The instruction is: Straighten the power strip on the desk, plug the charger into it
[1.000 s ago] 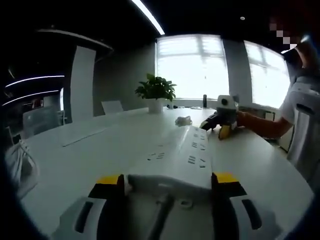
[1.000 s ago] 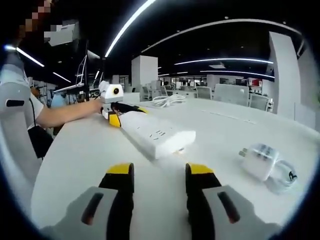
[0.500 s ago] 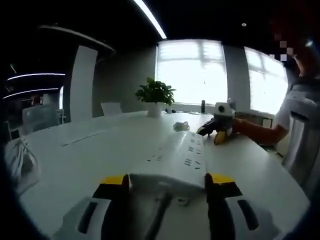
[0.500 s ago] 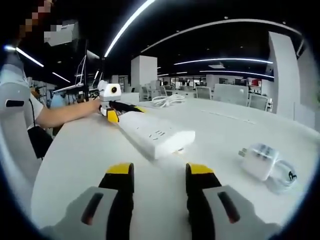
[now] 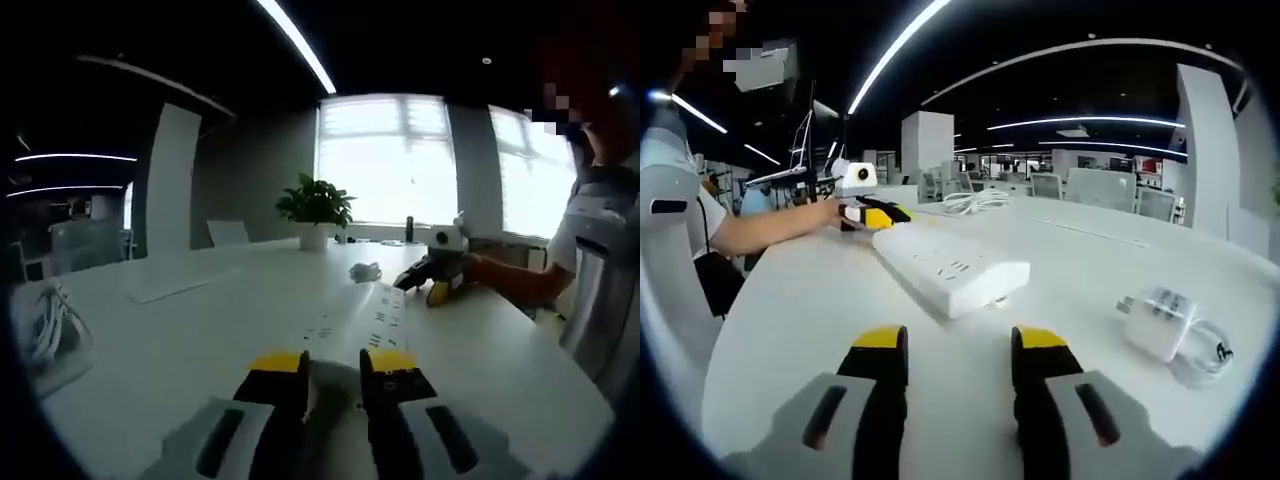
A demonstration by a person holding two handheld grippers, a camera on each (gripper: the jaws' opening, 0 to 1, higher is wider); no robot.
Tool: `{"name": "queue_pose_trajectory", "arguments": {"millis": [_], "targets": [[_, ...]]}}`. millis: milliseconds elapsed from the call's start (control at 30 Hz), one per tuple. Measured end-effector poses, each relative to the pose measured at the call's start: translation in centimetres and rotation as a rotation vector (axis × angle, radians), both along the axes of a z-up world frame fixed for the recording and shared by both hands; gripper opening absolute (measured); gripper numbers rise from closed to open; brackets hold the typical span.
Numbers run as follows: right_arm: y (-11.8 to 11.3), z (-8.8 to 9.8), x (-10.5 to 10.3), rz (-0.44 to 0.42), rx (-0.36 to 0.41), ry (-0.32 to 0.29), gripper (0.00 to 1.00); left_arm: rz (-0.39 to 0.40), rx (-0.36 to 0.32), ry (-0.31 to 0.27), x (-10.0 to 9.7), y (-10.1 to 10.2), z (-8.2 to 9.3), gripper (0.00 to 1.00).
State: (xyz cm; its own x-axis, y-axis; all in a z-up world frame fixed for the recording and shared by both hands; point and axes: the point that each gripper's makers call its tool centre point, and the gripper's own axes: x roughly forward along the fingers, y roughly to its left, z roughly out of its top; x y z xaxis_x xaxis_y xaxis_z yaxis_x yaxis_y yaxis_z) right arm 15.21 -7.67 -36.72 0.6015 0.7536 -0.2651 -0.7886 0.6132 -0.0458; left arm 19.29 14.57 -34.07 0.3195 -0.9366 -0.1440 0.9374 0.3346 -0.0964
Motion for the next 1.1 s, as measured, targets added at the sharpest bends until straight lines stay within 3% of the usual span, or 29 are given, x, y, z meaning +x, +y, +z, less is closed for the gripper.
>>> {"name": "queue_pose_trajectory", "arguments": {"millis": [133,200,233,767,867,1100], "targets": [[0.0,0.0,0.0,0.000,0.000,-0.001,0.40,0.002,0.007,0.002,0.0,-0.1,-0.1,0.23],[0.0,0.0,0.0,-0.001,0.000,-0.001,0.40,-0.013,0.030,-0.099,0.1,0.0,0.4,0.19],[-0.1,0.0,0.0,-0.001,0.000,-0.001,0.41,-0.006,0.033,-0.120,0.2,0.0,0.6,0.15],[-0.1,0.1,0.0,0.006,0.003,-0.002,0.41,0.106,0.021,-0.032,2.4,1.0,0.0,0.17],[-0.1,0.1,0.0,0.004,0.000,-0.005,0.41,0.108,0.026,-0.017,2.4,1.0,-0.2,0.21],[-0.1,0.1,0.0,0.003,0.000,-0.005,0.41,0.090,0.027,0.011,2.1,1.0,-0.6,0.21]]}}
